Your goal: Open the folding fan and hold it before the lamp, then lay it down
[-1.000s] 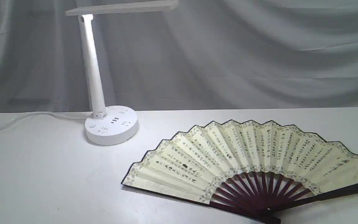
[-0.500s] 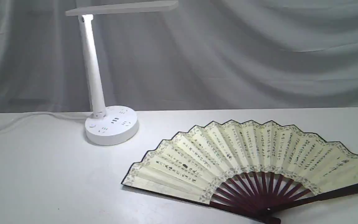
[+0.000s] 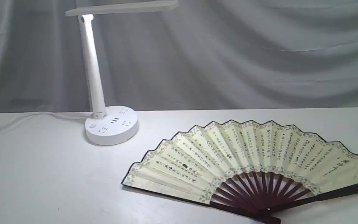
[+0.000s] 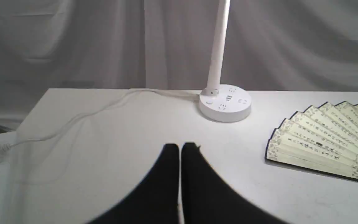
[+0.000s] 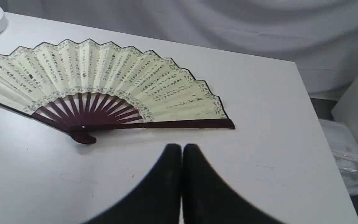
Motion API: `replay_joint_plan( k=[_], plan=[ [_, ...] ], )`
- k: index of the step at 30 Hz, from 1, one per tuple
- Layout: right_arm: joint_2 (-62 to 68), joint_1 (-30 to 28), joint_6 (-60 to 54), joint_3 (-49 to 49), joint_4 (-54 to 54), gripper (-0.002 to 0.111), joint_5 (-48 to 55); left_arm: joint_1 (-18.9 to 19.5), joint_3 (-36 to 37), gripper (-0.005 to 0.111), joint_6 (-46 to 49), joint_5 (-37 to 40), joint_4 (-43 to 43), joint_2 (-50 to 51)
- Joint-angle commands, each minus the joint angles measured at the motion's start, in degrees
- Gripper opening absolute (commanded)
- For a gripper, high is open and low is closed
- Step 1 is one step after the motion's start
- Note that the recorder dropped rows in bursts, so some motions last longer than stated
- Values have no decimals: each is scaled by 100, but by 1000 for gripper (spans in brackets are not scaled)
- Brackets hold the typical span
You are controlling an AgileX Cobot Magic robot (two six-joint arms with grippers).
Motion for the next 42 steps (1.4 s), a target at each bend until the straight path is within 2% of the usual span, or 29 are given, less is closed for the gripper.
replay_joint_plan(
  k=[1,5,10,16,19,24,30,32,36,39,42],
  plan=[
    [-477,-1,8,15,-214,0,145,-13,18,0,15,129,55,-317],
    [-1004,-1,194,15,-449,0,145,-24,18,0,15,263,64,-474],
    [-1004,-1,231,36,-584,0,145,-24,18,0,-11,270,20,-474],
    [-1004,-1,231,214,-279,0,145,-24,18,0,-1,279,20,-474],
    [-1004,-1,231,487,-70,0,144,-24,172,0,-2,36,4,-474],
    [-1004,-1,231,1167,321,0,-724,-24,891,0,-2,-981,-42,-474],
    [-1004,-1,231,2159,450,0,-2354,-24,2208,0,3,-3587,-135,-474],
    [-1004,-1,247,2470,438,0,-2924,-24,2641,0,3,-4215,-135,-474],
    [-1004,-1,247,3125,438,0,-4025,-24,3398,0,3,-5030,-135,-474],
    [-1004,-1,247,3567,438,0,-5050,-24,3828,0,-7,-5379,-189,-474],
    [-1004,-1,256,3871,589,0,-5527,-24,4203,0,-7,-5571,-199,-474]
  ],
)
